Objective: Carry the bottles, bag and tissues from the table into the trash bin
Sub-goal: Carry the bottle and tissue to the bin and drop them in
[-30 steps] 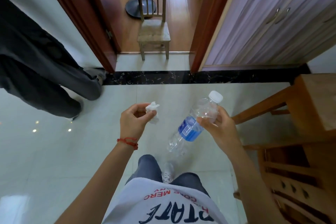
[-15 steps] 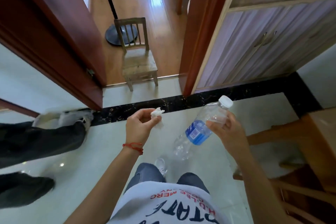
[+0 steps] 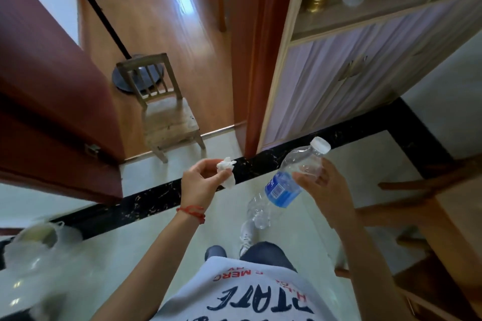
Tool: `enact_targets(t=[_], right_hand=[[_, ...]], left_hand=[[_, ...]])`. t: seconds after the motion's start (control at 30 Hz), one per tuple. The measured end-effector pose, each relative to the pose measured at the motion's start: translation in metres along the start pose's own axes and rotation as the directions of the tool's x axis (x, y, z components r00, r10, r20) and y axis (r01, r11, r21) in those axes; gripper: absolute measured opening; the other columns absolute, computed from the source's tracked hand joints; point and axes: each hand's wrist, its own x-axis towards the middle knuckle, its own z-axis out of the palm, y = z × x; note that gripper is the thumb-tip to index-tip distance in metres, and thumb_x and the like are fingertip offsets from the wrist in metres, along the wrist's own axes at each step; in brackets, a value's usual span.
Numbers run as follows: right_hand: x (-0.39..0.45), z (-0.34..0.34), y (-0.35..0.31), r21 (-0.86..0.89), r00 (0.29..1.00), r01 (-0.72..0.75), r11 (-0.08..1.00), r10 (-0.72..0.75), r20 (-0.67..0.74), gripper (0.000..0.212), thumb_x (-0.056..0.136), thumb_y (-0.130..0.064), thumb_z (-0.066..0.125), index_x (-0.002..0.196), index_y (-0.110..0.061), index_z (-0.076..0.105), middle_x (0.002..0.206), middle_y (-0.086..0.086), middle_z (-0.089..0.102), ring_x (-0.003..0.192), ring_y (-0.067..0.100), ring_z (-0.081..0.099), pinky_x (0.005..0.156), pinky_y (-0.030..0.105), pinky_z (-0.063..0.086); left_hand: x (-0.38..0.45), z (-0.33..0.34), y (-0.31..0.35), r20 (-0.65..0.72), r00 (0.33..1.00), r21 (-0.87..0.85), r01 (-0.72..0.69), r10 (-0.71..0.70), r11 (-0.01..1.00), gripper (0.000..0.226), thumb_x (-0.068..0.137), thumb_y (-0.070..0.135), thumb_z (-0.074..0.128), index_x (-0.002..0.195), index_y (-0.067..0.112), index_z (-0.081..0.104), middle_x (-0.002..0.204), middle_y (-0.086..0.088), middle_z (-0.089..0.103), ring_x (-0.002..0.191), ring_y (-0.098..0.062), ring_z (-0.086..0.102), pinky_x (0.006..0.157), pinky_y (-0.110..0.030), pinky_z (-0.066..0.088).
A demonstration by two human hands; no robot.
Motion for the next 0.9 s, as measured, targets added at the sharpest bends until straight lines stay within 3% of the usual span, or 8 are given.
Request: enact_targets(t=[0.1, 0.2, 0.33, 0.4, 0.47, 0.63, 0.77, 0.9], right_hand=[[0.023, -0.008, -0.005, 0.029, 1.0, -0.013, 1.0, 0.013, -0.019, 0.038, 0.077, -0.018, 0.072, 0.112, -0.01, 0.056, 0.092, -0.002, 0.065, 0.085, 0.013, 0.063, 0.07, 0.013, 0.051], [0.042, -0.023, -0.004, 0.063, 0.997, -0.03, 0.998, 0.034, -0.068, 0.038, 0.077, -0.015, 0.071, 0.11, -0.007, 0.056, 0.086, -0.007, 0.062, 0.081, 0.015, 0.062, 0.077, 0.028, 0.052], [0.057, -0.05, 0.006, 0.2, 0.986, -0.118, 0.973, 0.139, -0.092, 0.045, 0.076, -0.017, 0.073, 0.117, -0.012, 0.055, 0.1, -0.002, 0.065, 0.093, 0.017, 0.063, 0.082, 0.033, 0.051], [0.062, -0.066, 0.008, 0.245, 0.978, -0.129, 0.961, 0.164, -0.128, 0.045, 0.079, -0.017, 0.07, 0.119, -0.012, 0.052, 0.109, 0.005, 0.064, 0.092, 0.016, 0.063, 0.078, 0.025, 0.052], [0.061, -0.082, 0.01, 0.204, 0.973, -0.112, 0.973, 0.149, -0.178, 0.039, 0.084, -0.016, 0.064, 0.12, -0.008, 0.05, 0.108, 0.01, 0.063, 0.076, 0.007, 0.061, 0.06, 0.01, 0.048], [0.053, -0.114, 0.015, 0.288, 0.909, -0.112, 0.951, 0.215, -0.357, 0.028, 0.082, -0.023, 0.065, 0.107, -0.028, 0.052, 0.087, -0.005, 0.064, 0.062, -0.002, 0.061, 0.06, 0.014, 0.051], [0.054, -0.132, 0.018, 0.311, 0.817, -0.15, 0.938, 0.295, -0.496, 0.031, 0.081, -0.023, 0.067, 0.109, -0.02, 0.054, 0.092, -0.009, 0.068, 0.08, 0.007, 0.067, 0.075, 0.026, 0.056], [0.059, -0.149, 0.016, 0.379, 0.732, -0.149, 0.914, 0.359, -0.579, 0.036, 0.081, -0.022, 0.067, 0.114, -0.017, 0.054, 0.1, -0.001, 0.067, 0.09, 0.018, 0.067, 0.08, 0.039, 0.056]], left_hand=[[0.024, 0.022, 0.016, 0.025, 0.999, 0.022, -0.026, 0.026, 0.999, 0.018, 0.071, 0.007, 0.075, 0.088, 0.009, 0.069, 0.076, -0.001, 0.068, 0.063, -0.004, 0.064, 0.058, -0.012, 0.051], [0.046, 0.049, 0.032, 0.067, 0.996, 0.044, -0.055, 0.052, 0.998, 0.019, 0.071, 0.009, 0.075, 0.089, 0.008, 0.069, 0.079, -0.003, 0.068, 0.065, -0.001, 0.064, 0.059, -0.012, 0.05], [0.066, 0.087, 0.049, 0.164, 0.985, 0.07, -0.06, 0.048, 0.996, 0.016, 0.072, 0.01, 0.075, 0.088, 0.01, 0.07, 0.083, -0.011, 0.07, 0.075, -0.019, 0.065, 0.072, -0.03, 0.053], [0.075, 0.108, 0.057, 0.227, 0.972, 0.113, -0.083, 0.056, 0.99, 0.014, 0.073, 0.011, 0.075, 0.085, 0.015, 0.069, 0.08, -0.007, 0.07, 0.075, -0.02, 0.065, 0.073, -0.032, 0.053], [0.086, 0.131, 0.064, 0.295, 0.954, 0.161, -0.106, 0.054, 0.981, 0.013, 0.073, 0.012, 0.075, 0.083, 0.018, 0.07, 0.077, -0.001, 0.069, 0.073, -0.017, 0.065, 0.075, -0.032, 0.053], [0.106, 0.19, 0.085, 0.504, 0.86, 0.191, -0.204, 0.082, 0.96, 0.013, 0.074, 0.012, 0.073, 0.086, 0.017, 0.072, 0.072, 0.005, 0.069, 0.062, 0.0, 0.061, 0.064, -0.019, 0.048], [0.115, 0.238, 0.102, 0.626, 0.777, 0.185, -0.221, 0.059, 0.958, 0.017, 0.073, 0.007, 0.072, 0.083, 0.021, 0.07, 0.074, 0.004, 0.07, 0.059, 0.002, 0.061, 0.056, -0.014, 0.047], [0.129, 0.284, 0.118, 0.734, 0.677, 0.189, -0.291, 0.063, 0.938, 0.021, 0.073, 0.005, 0.072, 0.08, 0.025, 0.068, 0.077, 0.006, 0.069, 0.071, -0.007, 0.064, 0.064, -0.012, 0.051]])
